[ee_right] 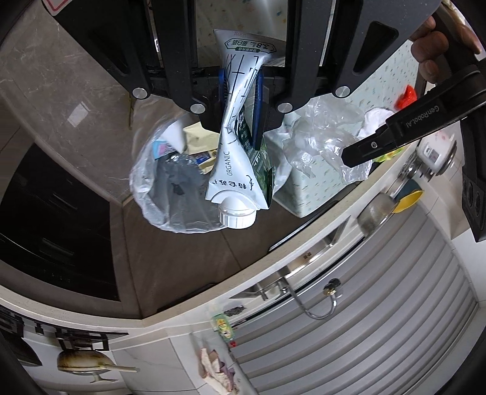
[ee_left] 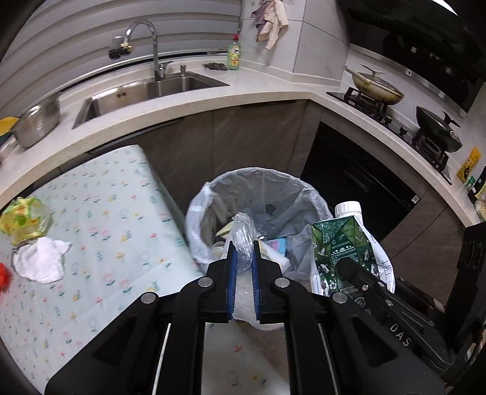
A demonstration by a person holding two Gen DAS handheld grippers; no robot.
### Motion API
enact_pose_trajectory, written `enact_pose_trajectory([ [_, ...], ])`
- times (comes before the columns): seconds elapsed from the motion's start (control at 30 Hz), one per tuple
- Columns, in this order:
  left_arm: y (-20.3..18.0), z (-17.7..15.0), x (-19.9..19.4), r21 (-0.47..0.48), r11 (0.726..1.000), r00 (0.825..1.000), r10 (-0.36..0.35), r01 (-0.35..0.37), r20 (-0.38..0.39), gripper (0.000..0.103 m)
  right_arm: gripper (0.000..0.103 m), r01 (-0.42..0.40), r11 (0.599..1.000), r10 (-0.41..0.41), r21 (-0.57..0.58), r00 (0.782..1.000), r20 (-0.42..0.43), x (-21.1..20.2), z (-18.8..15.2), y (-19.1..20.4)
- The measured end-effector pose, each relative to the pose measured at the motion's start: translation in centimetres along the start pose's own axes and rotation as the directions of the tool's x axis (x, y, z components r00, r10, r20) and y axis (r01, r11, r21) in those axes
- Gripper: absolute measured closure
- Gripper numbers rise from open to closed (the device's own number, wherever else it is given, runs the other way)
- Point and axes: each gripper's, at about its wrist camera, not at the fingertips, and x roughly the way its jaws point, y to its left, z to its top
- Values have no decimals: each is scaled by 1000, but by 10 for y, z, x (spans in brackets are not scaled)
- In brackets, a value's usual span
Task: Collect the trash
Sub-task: 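Carry the clear bag in the left tool and carton in the right tool over the bin, then open both tools to drop the clear bag and carton into the bin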
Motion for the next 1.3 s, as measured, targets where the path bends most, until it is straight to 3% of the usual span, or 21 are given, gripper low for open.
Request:
enact_pose_trajectory([
  [0.13, -1, 13, 22, -25, 998, 998, -52, 52, -22, 94, 90, 26, 1000, -26, 18, 1000, -2, 11, 8, -14],
  [0.3, -6, 23, 40, -19, 998, 998, -55, 55, -23, 92, 90, 42, 999, -42, 20, 999, -15, 28, 15, -22],
  [0.4, -6, 26, 49, -30, 998, 998, -60, 59, -35, 78, 90, 44, 999, -44, 18, 999, -26, 39, 19, -23],
  [0.47, -3, 27, 52, -46, 997, 998, -60, 58, -30, 59, 89, 41, 999, -40, 17, 999, -35, 45, 20, -21],
  [0.53, 0, 27, 52, -59, 997, 998, -57, 56, -22, 50, 89, 28, 999, -27, 21, 999, -46, 53, 23, -21],
  [0.7, 8, 27, 48, -79, 997, 1000, -25, 25, -6, 40, 84, 25, 1000, -25, -5, 998, -53, 70, 29, -12],
  [0.87, 23, 23, 37, -107, 994, 999, 29, -27, 24, 20, 82, 29, 999, -30, -23, 998, -58, 78, 31, -4],
  [0.9, 25, 23, 34, -109, 993, 999, 41, -37, 28, 19, 80, 27, 999, -28, -23, 998, -53, 77, 31, -3],
  [0.97, 30, 21, 30, -117, 992, 998, 60, -55, 34, 17, 64, 23, 999, -24, -23, 999, -33, 74, 31, 0],
  [1.03, 36, 19, 26, -130, 989, 997, 71, -66, 37, 15, 56, 27, 999, -27, -35, 999, -16, 70, 32, 5],
  [1.3, 47, 11, 6, -141, 985, 992, 109, -99, 66, 14, 55, 20, 997, -19, -76, 1000, 10, 50, 35, 25],
])
